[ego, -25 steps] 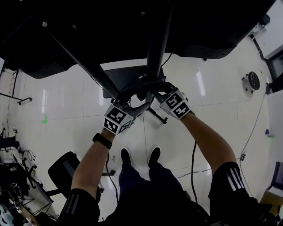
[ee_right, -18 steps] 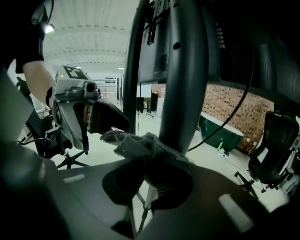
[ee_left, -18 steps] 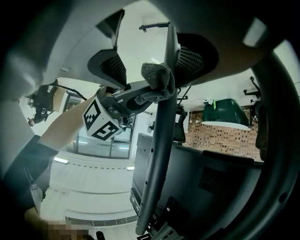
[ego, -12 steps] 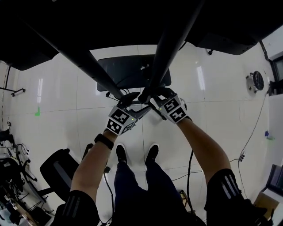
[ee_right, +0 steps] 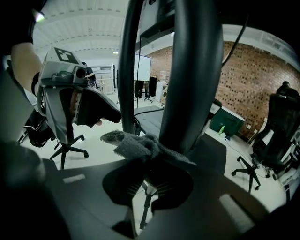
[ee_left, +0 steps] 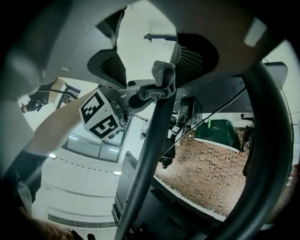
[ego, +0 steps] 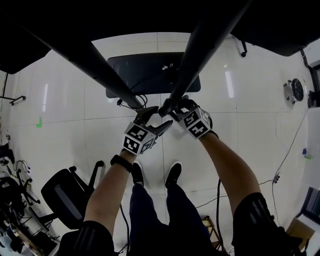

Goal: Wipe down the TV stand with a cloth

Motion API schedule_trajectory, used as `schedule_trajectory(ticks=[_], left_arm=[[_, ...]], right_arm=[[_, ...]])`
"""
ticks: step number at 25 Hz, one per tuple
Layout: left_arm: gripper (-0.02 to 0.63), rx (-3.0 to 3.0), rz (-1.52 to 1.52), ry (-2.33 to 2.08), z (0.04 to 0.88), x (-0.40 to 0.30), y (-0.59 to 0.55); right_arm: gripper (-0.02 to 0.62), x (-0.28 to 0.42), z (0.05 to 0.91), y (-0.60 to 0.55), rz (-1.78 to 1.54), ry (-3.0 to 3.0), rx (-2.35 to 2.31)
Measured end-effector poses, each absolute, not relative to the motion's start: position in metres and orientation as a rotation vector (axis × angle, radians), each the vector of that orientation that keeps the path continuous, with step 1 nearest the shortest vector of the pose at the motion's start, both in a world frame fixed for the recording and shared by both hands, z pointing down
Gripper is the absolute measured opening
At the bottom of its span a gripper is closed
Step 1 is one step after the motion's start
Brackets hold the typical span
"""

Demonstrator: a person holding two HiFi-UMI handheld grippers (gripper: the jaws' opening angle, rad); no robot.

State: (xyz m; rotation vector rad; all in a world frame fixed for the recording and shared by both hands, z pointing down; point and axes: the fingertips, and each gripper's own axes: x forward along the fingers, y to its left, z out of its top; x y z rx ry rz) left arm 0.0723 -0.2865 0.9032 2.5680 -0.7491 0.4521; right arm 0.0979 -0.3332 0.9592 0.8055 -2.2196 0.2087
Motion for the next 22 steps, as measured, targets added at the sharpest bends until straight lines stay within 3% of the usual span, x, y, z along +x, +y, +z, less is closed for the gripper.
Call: schedule_trajectory(ticks=[10, 22], left_arm=[[0.353, 2.565, 0.399, -0.742, 0.906, 0.072, -0.254], [0.353, 2.751, 0.278, -0.911, 0.71, 0.052, -0.223]], right_arm=[[0.035, 0.083, 0.96, -0.304, 0.332, -2.33, 0.801], [0.034, 0.086, 0.741, -0.254, 0.266, -2.629, 0.894]])
